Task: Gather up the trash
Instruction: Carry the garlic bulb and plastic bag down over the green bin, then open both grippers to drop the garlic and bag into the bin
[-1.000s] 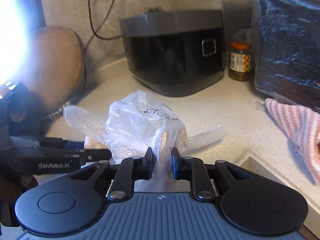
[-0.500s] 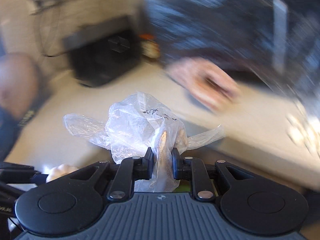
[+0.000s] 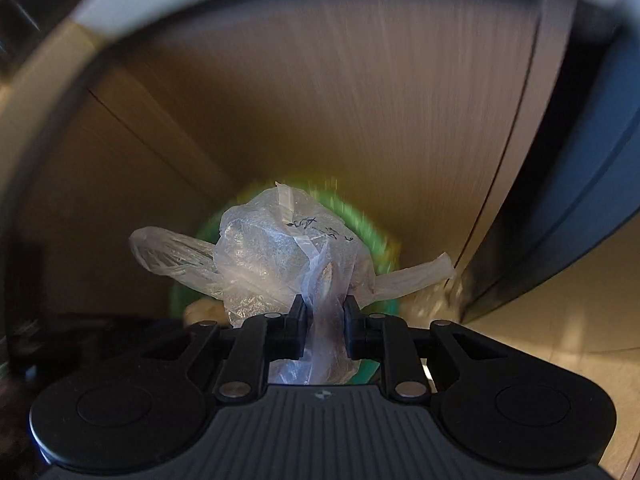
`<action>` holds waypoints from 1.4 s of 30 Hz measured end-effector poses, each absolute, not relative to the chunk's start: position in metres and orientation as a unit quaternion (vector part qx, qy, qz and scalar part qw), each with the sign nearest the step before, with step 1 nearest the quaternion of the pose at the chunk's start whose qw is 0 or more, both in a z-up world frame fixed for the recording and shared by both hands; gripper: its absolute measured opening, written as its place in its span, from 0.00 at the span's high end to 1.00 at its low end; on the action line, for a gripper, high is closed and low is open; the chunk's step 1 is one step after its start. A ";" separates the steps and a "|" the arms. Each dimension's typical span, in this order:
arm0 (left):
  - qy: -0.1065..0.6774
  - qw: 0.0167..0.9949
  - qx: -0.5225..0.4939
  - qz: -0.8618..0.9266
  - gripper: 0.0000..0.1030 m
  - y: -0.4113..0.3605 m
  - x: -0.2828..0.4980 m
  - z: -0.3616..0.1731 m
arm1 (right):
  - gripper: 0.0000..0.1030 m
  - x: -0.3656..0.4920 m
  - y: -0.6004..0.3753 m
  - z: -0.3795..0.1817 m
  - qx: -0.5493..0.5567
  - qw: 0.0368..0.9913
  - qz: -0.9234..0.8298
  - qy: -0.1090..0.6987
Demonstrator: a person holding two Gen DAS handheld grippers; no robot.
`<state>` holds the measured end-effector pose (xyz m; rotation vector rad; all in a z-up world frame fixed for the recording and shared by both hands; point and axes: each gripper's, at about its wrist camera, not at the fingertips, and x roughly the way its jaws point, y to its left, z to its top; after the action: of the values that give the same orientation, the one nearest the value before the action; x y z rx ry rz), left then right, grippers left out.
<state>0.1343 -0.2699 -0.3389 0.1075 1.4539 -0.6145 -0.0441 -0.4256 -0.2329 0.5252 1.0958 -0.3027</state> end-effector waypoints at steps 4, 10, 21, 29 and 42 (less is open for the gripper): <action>0.675 0.691 0.060 -0.252 0.54 -0.279 0.151 -0.411 | 0.83 -0.021 -0.430 -0.280 0.234 0.798 -0.135 0.539; 0.695 0.678 0.069 -0.230 0.57 -0.267 0.151 -0.466 | 0.83 -0.012 -0.442 -0.322 0.251 0.782 -0.144 0.551; 0.641 0.737 -0.022 -0.214 0.57 -0.224 0.118 -0.357 | 0.81 0.048 -0.399 -0.348 0.225 0.768 -0.057 0.597; 0.596 0.766 -0.029 -0.239 0.57 -0.198 0.093 -0.273 | 0.65 0.086 -0.371 -0.358 0.244 0.725 -0.040 0.643; 0.395 0.866 -0.066 -0.299 0.57 -0.099 0.030 -0.071 | 0.49 0.009 -0.287 -0.125 0.140 0.886 -0.087 0.433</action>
<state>0.0302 -0.0986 -0.0709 -0.1385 0.8270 -0.6253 0.0091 -0.2872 -0.1250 0.2915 0.8993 -0.1806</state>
